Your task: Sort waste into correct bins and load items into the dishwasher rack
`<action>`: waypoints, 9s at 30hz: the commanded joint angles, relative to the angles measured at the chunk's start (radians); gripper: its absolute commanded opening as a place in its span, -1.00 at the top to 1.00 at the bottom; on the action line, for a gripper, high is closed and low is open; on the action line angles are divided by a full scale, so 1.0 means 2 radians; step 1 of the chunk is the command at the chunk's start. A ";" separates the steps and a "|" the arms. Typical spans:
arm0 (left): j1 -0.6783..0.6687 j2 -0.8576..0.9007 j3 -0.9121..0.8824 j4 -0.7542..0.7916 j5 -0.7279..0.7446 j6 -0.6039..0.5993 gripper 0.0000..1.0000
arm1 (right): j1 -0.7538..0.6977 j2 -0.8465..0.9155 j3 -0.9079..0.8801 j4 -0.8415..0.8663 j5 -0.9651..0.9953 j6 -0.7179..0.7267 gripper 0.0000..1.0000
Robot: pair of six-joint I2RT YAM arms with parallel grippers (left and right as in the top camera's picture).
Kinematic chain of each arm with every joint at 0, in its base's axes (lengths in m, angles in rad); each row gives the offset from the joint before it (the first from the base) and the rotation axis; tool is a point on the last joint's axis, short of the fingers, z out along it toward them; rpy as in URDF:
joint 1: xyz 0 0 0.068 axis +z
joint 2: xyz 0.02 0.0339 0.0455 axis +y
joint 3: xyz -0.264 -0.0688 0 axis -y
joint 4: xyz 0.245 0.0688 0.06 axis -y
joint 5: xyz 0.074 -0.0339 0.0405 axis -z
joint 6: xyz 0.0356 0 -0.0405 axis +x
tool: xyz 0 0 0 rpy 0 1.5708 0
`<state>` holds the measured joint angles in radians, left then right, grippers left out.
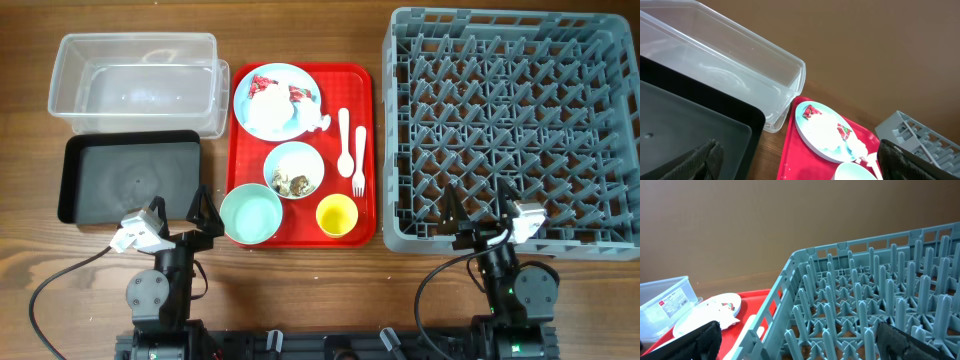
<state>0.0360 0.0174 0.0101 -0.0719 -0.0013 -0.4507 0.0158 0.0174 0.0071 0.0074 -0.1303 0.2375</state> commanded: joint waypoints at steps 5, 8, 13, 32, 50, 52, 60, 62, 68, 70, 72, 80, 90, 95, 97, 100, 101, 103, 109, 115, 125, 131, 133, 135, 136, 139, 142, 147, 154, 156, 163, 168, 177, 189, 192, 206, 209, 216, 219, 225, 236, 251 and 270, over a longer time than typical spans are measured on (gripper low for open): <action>0.004 0.001 -0.002 -0.002 0.006 0.000 -1.00 | -0.002 -0.002 -0.001 0.001 -0.003 0.004 -1.00; 0.004 0.001 -0.002 -0.002 0.006 0.001 -1.00 | -0.002 -0.002 -0.001 0.001 -0.003 0.004 -0.99; 0.004 0.001 -0.002 -0.002 0.006 0.001 -1.00 | -0.002 -0.002 -0.001 0.001 -0.003 0.004 -0.99; 0.004 0.001 -0.002 -0.002 0.006 0.000 -1.00 | -0.002 -0.002 -0.001 0.001 -0.003 0.004 -1.00; 0.004 0.001 -0.002 -0.002 0.006 0.000 -0.99 | -0.002 -0.002 -0.001 0.001 -0.003 0.004 -1.00; 0.004 0.001 -0.002 -0.002 0.006 0.000 -1.00 | -0.002 -0.002 -0.001 0.001 -0.003 0.004 -0.99; 0.004 0.001 -0.002 -0.002 0.006 0.000 -1.00 | -0.002 -0.002 -0.001 0.001 -0.003 0.004 -0.99; 0.004 0.001 -0.002 -0.002 0.006 0.000 -1.00 | -0.002 -0.002 -0.001 0.001 -0.003 0.004 -0.99; 0.004 0.001 -0.002 -0.002 0.006 0.001 -1.00 | -0.002 -0.002 -0.001 0.001 -0.003 0.004 -0.99; 0.004 0.001 -0.002 -0.002 0.006 0.000 -1.00 | -0.002 -0.002 -0.001 0.001 -0.003 0.004 -1.00; 0.004 0.001 -0.002 -0.002 0.006 0.000 -1.00 | -0.002 -0.002 -0.001 0.001 -0.003 0.004 -1.00; 0.004 0.001 -0.002 -0.002 0.006 0.000 -1.00 | -0.002 -0.002 -0.001 0.001 -0.003 0.004 -0.99; 0.004 0.001 -0.002 -0.002 0.006 0.000 -0.99 | -0.002 -0.002 -0.001 0.001 -0.003 0.004 -0.99; 0.004 0.001 -0.002 -0.002 0.006 0.001 -1.00 | -0.002 -0.002 -0.001 0.001 -0.003 0.004 -0.99; 0.004 0.001 -0.002 -0.002 0.006 0.000 -1.00 | -0.002 -0.002 -0.001 0.001 -0.003 0.004 -1.00; 0.004 0.001 -0.002 -0.002 0.006 0.000 -1.00 | -0.002 -0.002 -0.001 0.001 -0.003 0.005 -0.99; 0.004 0.001 -0.002 -0.002 0.006 0.000 -1.00 | -0.002 -0.002 -0.001 0.001 -0.003 0.004 -0.99; 0.004 0.001 -0.002 -0.002 0.006 0.000 -1.00 | -0.002 -0.002 -0.001 0.002 -0.002 0.004 -1.00; 0.004 0.001 -0.002 -0.002 0.006 0.000 -1.00 | -0.002 -0.002 -0.001 0.002 -0.003 0.015 -0.99; 0.004 0.001 -0.002 -0.002 0.006 0.000 -1.00 | -0.002 -0.002 -0.001 0.027 0.010 0.012 -0.99; 0.004 0.001 -0.002 0.035 0.009 -0.014 -1.00 | -0.002 -0.002 0.014 0.043 0.008 -0.014 -0.99; 0.004 0.003 0.007 0.055 0.043 -0.013 -0.99 | -0.002 0.026 0.052 0.043 0.008 -0.040 -0.99; 0.004 0.009 0.017 0.049 0.046 -0.012 -0.99 | -0.002 0.047 0.071 0.043 0.008 -0.040 -0.99; 0.004 0.020 0.031 0.045 0.046 -0.012 -0.99 | -0.002 0.076 0.093 0.043 0.008 -0.040 -1.00; 0.004 0.028 0.039 0.042 0.046 -0.007 -0.99 | -0.002 0.093 0.107 0.041 0.008 -0.040 -0.99; 0.004 0.060 0.070 0.029 0.050 0.021 -0.99 | -0.002 0.143 0.150 0.032 0.008 -0.040 -1.00; 0.004 0.115 0.128 -0.003 0.052 0.045 -1.00 | -0.002 0.208 0.210 0.002 0.008 -0.041 -1.00; 0.004 0.220 0.231 -0.057 0.061 0.067 -1.00 | -0.002 0.297 0.299 -0.049 -0.008 -0.041 -0.99; 0.004 0.398 0.448 -0.192 0.106 0.067 -1.00 | -0.002 0.393 0.425 -0.168 -0.019 -0.041 -0.99; 0.002 0.459 0.524 -0.255 0.109 0.067 -1.00 | -0.002 0.416 0.456 -0.198 -0.019 -0.040 -0.99; -0.041 0.672 0.771 -0.454 0.103 0.113 -1.00 | -0.002 0.488 0.553 -0.299 -0.049 -0.040 -0.99; -0.084 0.837 0.939 -0.590 0.052 0.114 -0.99 | -0.002 0.538 0.610 -0.376 -0.064 -0.042 -0.99; -0.124 1.006 0.989 -0.551 0.102 0.102 -0.99 | -0.002 0.579 0.613 -0.386 -0.060 -0.037 -0.99; -0.157 1.128 0.988 -0.489 0.034 0.036 -0.80 | -0.002 0.592 0.613 -0.405 -0.060 -0.040 -0.99; -0.163 1.143 0.986 -0.483 0.018 0.036 -0.86 | -0.002 0.593 0.613 -0.405 -0.060 -0.040 -0.99; -0.179 1.182 0.986 -0.452 0.002 0.036 0.05 | -0.002 0.605 0.613 -0.404 -0.059 -0.040 -0.99; -0.181 1.184 0.986 -0.452 0.002 0.036 0.61 | -0.002 0.610 0.613 -0.404 -0.057 -0.040 -0.99; -0.180 1.171 0.992 -0.465 0.025 0.036 0.92 | -0.002 0.618 0.613 -0.404 -0.058 -0.040 -1.00; -0.177 1.148 1.010 -0.483 0.042 0.036 0.92 | -0.002 0.618 0.613 -0.404 -0.058 -0.040 -0.99; -0.158 1.072 1.050 -0.509 0.043 0.049 0.92 | -0.002 0.618 0.613 -0.404 -0.058 -0.040 -0.99; -0.054 1.031 1.048 -0.513 -0.047 0.053 0.92 | -0.002 0.618 0.613 -0.403 -0.058 -0.039 -0.99; -0.005 1.077 1.058 -0.498 -0.027 0.054 -0.99 | -0.002 0.618 0.613 -0.404 -0.058 -0.039 -1.00; -0.191 1.095 0.998 -0.500 0.038 -0.039 -0.60 | -0.002 0.618 0.613 -0.405 -0.058 -0.039 -0.99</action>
<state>-0.3359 2.1693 2.0502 -1.0790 0.1284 -0.3767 0.0158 1.2438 1.2087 -0.8040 -0.2325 0.1661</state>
